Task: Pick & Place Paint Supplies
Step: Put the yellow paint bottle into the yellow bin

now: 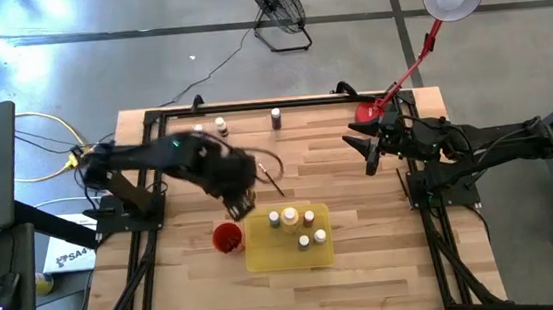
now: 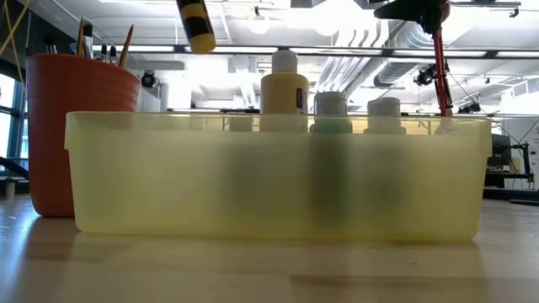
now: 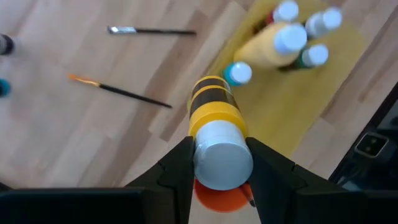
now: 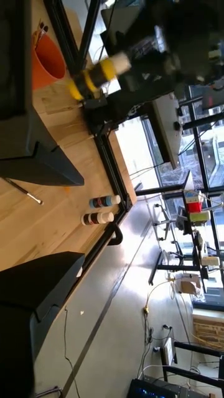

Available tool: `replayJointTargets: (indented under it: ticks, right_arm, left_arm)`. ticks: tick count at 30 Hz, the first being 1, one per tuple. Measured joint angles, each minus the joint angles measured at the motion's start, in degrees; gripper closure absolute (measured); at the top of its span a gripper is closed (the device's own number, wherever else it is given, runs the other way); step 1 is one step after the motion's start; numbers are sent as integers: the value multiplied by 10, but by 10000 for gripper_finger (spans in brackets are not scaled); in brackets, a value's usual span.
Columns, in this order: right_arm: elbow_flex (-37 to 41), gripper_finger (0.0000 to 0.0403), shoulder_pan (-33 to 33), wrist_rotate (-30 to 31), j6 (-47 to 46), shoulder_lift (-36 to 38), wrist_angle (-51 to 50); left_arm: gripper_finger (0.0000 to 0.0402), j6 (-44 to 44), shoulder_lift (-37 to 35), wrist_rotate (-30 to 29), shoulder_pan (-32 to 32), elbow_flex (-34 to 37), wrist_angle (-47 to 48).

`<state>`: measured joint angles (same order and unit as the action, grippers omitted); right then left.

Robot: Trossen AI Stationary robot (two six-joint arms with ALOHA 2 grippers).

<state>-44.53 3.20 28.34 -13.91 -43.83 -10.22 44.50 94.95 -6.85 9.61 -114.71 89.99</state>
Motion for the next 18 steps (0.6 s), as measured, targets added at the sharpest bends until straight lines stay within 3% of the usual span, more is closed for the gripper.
replayJointTargets:
  ticks: [9, 18]
  right_arm:
    - [0, 229, 0, 0, 2, 0, -5]
    - [0, 229, 0, 0, 2, 0, -34]
  left_arm:
    - [281, 9, 74, -5, 56, 1, 0]
    - [281, -44, 132, -16, 49, 1, 0]
